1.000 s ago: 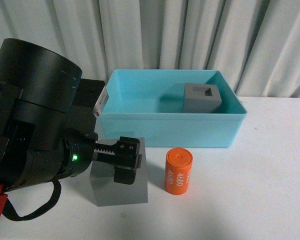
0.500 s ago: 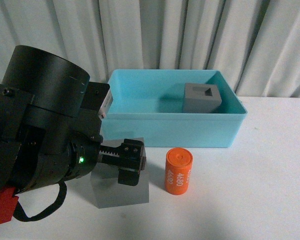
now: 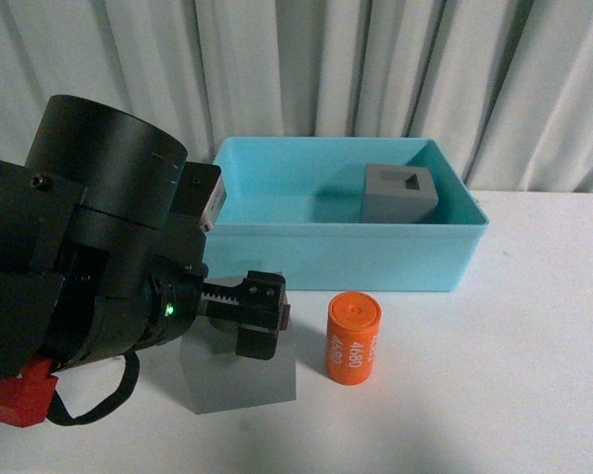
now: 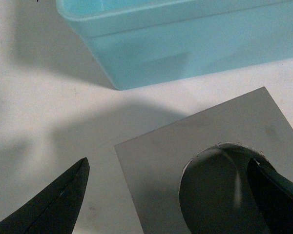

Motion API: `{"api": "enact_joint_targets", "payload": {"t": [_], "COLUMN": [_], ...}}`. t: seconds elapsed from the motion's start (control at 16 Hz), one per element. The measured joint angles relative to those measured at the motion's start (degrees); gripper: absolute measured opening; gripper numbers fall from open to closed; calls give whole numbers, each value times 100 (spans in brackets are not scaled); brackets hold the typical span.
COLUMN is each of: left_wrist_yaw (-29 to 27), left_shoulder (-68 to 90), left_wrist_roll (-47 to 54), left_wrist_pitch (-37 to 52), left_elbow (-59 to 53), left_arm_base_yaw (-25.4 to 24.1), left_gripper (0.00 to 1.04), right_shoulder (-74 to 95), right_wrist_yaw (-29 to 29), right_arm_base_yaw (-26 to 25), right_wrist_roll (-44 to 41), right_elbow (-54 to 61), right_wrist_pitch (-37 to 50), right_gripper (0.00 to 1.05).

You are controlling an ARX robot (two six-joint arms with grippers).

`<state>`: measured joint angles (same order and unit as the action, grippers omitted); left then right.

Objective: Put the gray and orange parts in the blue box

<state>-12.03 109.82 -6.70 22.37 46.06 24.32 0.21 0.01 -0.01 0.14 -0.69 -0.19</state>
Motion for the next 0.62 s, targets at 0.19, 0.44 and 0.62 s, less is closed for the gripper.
{"api": "enact_joint_targets", "payload": {"t": [0.19, 0.44, 0.62], "left_wrist_yaw": [-15, 0, 157], "left_shoulder": [20, 33, -199], "left_wrist_roll": [105, 114, 70], "left_wrist_pitch": [-105, -164, -533], "left_elbow": [24, 17, 28], "left_arm_base_yaw": [-2, 9, 20], "left_gripper": [81, 42, 23], "right_shoulder": [0, 0, -2], "right_wrist_yaw": [0, 0, 0], "right_arm_base_yaw": [0, 0, 0], "right_wrist_roll": [0, 0, 0], "right_elbow": [0, 0, 0], "right_wrist_pitch": [-2, -2, -2], "right_gripper": [98, 98, 98]}}
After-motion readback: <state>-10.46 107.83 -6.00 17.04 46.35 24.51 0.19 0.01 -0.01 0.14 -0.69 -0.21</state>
